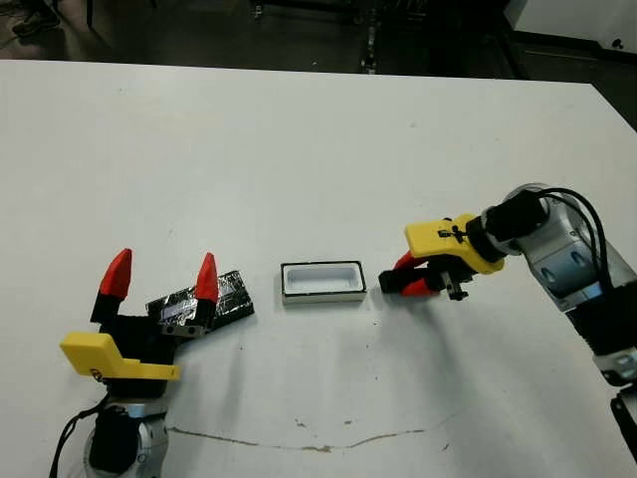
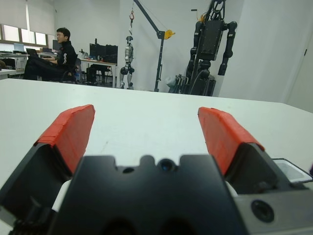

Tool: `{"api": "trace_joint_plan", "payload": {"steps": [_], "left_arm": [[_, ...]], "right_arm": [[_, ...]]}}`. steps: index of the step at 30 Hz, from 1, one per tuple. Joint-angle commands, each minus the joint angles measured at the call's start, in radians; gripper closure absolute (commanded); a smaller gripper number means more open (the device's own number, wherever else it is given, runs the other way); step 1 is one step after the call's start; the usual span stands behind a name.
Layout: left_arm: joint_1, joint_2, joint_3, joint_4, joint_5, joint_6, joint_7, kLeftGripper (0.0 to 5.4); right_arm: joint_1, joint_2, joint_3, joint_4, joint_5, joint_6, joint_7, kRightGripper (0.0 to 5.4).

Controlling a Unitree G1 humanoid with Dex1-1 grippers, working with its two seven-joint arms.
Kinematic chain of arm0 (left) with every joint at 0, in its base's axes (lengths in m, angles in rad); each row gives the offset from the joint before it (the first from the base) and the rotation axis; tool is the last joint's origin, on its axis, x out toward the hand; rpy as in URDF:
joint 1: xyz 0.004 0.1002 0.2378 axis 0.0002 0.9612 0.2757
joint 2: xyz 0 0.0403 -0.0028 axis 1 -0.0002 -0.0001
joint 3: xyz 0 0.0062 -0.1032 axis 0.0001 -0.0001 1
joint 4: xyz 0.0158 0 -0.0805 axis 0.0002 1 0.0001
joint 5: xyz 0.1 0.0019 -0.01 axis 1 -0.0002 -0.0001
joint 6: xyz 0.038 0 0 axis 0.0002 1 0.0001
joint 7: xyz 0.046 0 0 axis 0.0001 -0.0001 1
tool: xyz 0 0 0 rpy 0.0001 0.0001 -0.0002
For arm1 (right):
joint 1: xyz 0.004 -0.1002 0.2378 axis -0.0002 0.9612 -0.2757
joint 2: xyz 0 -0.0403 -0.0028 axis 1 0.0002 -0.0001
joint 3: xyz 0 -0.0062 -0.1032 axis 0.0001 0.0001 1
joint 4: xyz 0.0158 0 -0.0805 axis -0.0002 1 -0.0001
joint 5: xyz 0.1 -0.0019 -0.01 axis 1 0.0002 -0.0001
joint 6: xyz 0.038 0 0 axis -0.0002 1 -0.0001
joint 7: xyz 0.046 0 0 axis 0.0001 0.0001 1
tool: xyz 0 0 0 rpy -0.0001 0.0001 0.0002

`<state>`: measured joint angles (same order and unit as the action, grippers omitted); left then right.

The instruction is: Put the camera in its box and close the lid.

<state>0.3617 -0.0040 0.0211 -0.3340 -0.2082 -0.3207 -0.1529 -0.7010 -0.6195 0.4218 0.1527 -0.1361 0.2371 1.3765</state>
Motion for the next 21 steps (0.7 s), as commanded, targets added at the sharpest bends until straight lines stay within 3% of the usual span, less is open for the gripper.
{"api": "trace_joint_plan", "payload": {"steps": [1, 4, 6, 9, 16, 21], "left_arm": [[0.013, 0.003, 0.003, -0.003, 0.001, 0.001, 0.000, 0.00], [0.014, 0.001, 0.002, -0.004, -0.001, 0.007, 0.003, 0.00], [0.013, 0.000, 0.002, -0.002, 0.000, 0.005, 0.003, 0.00], [0.013, -0.001, 0.000, -0.004, 0.002, 0.004, 0.005, 0.00], [0.014, -0.004, -0.002, -0.001, 0.006, 0.000, 0.008, 0.00], [0.010, -0.003, -0.002, -0.001, 0.005, 0.005, 0.008, 0.00]], "right_arm": [[-0.034, -0.006, -0.079, -0.022, 0.040, 0.019, -0.057, 3.74], [-0.085, 0.008, -0.133, -0.024, 0.106, 0.142, -0.066, 3.74], [-0.104, 0.009, -0.161, -0.044, 0.134, 0.160, -0.086, 3.74], [-0.137, 0.032, -0.189, -0.040, 0.201, 0.249, -0.090, 3.74], [-0.186, 0.111, -0.180, 0.017, 0.271, 0.302, -0.115, 3.74], [-0.207, 0.173, -0.146, 0.047, 0.265, 0.308, -0.156, 3.74]]}}
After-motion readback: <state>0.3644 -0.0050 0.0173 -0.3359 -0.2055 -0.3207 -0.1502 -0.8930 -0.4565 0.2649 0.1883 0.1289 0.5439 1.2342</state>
